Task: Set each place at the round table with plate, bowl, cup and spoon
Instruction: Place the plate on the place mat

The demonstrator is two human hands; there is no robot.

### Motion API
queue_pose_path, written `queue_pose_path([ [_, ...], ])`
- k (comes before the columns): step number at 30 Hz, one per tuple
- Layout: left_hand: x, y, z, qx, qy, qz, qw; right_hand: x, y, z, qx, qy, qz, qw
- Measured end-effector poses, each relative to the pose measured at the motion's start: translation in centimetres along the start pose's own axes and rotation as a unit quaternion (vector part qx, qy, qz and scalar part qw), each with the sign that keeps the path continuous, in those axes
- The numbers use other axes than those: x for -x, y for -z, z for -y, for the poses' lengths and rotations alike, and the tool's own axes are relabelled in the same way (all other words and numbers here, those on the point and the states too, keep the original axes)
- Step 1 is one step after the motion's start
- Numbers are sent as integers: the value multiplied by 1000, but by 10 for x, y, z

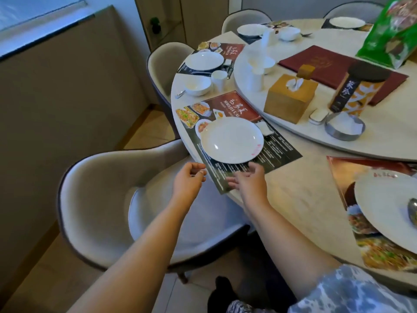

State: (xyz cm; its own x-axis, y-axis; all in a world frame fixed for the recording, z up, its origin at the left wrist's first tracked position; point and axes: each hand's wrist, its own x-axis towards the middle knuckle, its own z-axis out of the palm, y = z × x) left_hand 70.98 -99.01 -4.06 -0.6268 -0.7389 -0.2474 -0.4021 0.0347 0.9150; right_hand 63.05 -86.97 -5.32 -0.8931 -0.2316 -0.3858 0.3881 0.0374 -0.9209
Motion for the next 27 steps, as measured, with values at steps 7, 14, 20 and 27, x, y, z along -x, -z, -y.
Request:
queue_pose_path([
  [7, -77, 1, -15, -64, -17, -7, 998, -33, -43, 9, -147, -108, -89, 979],
  [14, -138, -3, -23, -130, -46, 66, 988, -44, -62, 7, -170, -109, -154, 967],
  [20, -180, -5, -29, -177, -74, 152, 970, -46, -77, 8, -190, -105, -223, 950],
  [27, -208, -4, -34, -230, -124, 230, 938, -50, -91, 6, -151, -81, -278, 945],
])
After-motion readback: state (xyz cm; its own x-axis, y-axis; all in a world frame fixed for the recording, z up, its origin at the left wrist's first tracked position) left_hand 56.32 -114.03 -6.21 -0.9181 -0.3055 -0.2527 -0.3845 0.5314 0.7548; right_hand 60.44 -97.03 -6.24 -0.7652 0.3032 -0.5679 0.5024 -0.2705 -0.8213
